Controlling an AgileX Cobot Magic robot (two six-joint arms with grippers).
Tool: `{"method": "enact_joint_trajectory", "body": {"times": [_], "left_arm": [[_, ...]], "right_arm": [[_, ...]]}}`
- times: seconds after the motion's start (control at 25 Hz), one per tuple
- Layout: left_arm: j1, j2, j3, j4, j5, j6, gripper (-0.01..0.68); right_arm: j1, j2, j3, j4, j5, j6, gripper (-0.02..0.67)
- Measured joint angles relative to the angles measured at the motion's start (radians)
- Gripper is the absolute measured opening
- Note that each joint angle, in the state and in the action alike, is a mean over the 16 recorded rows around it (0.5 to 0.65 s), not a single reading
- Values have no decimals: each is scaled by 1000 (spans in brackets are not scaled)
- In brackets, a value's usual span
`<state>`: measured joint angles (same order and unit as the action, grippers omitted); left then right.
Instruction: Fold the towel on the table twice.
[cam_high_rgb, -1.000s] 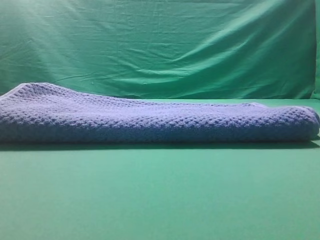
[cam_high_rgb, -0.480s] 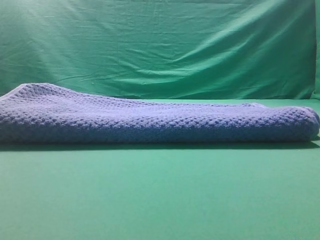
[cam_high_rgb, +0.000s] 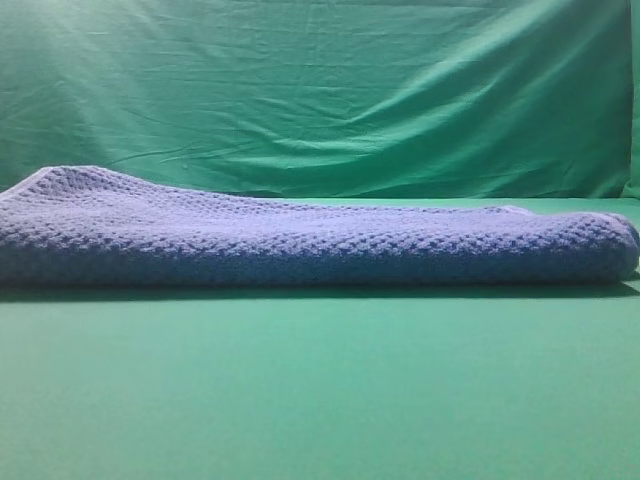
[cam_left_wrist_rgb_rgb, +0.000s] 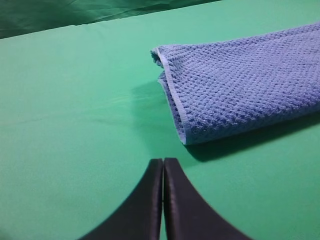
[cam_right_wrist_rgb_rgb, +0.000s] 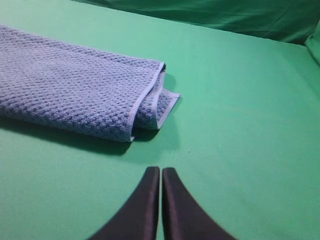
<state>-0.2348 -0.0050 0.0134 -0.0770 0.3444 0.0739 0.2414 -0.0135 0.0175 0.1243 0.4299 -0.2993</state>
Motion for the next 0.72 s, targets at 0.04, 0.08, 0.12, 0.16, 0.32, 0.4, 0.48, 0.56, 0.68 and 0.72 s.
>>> {"method": "enact_joint_trajectory", "body": {"times": [0.04, 0.08, 0.12, 0.16, 0.32, 0.4, 0.48, 0.56, 0.68, 0.72], "left_arm": [[0, 0, 0, 14, 0, 2, 0], [0, 0, 0, 28, 0, 4, 0], [0, 0, 0, 39, 0, 6, 0], [0, 0, 0, 47, 0, 8, 0], [0, 0, 0, 37, -1, 15, 0], [0, 0, 0, 24, -2, 17, 0], [0, 0, 0, 14, -3, 19, 0], [0, 0, 0, 3, -4, 20, 0], [0, 0, 0, -12, -5, 21, 0], [0, 0, 0, -17, -5, 21, 0]], "right_arm": [[0, 0, 0, 0, 0, 0, 0], [0, 0, 0, -1, 0, 0, 0], [0, 0, 0, -1, 0, 0, 0], [0, 0, 0, -1, 0, -1, 0], [0, 0, 0, -1, 0, -1, 0], [0, 0, 0, -1, 0, -1, 0], [0, 0, 0, -1, 0, -1, 0], [0, 0, 0, -1, 0, -1, 0], [0, 0, 0, -1, -1, -1, 0], [0, 0, 0, -1, -1, -1, 0]]}}
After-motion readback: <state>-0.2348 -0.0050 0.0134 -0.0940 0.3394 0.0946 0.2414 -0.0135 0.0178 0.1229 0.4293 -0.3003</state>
